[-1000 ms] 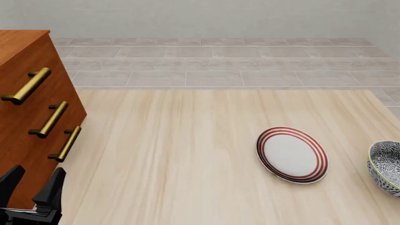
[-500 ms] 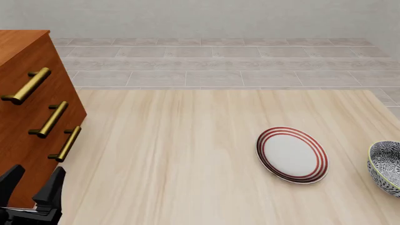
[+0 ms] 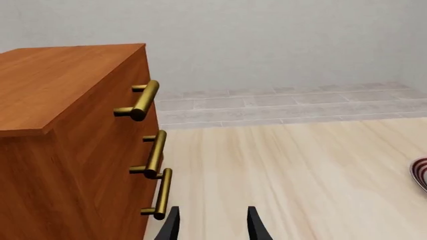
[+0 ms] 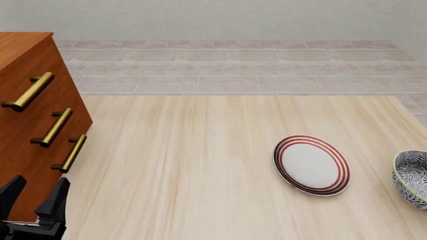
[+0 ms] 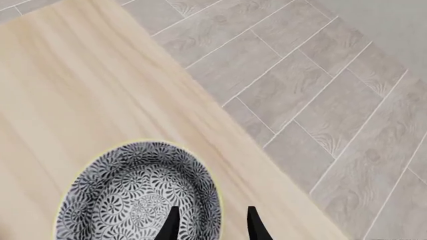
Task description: Put the bowl on top of the cabinet.
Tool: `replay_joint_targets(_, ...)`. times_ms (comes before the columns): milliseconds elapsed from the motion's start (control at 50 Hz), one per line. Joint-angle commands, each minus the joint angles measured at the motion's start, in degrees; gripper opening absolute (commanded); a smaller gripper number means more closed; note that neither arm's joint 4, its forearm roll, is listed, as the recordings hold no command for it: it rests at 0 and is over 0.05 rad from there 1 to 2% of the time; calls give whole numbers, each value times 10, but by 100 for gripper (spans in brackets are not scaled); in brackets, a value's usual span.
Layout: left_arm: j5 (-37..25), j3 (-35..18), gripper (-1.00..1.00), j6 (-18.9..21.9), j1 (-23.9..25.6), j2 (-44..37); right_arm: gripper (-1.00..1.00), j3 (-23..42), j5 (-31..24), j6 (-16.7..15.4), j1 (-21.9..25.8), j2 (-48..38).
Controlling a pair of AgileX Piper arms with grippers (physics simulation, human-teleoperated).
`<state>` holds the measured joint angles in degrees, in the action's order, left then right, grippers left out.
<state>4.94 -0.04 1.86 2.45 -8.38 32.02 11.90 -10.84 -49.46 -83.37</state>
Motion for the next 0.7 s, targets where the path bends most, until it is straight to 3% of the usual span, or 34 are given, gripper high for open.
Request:
replay_joint_targets(20,0,0,100,1,0,-1,100,-5,19,-5,-2,-26)
replay_joint_targets(700,14,0,100,3,0,-18,100,-6,73,-16,-18,-114)
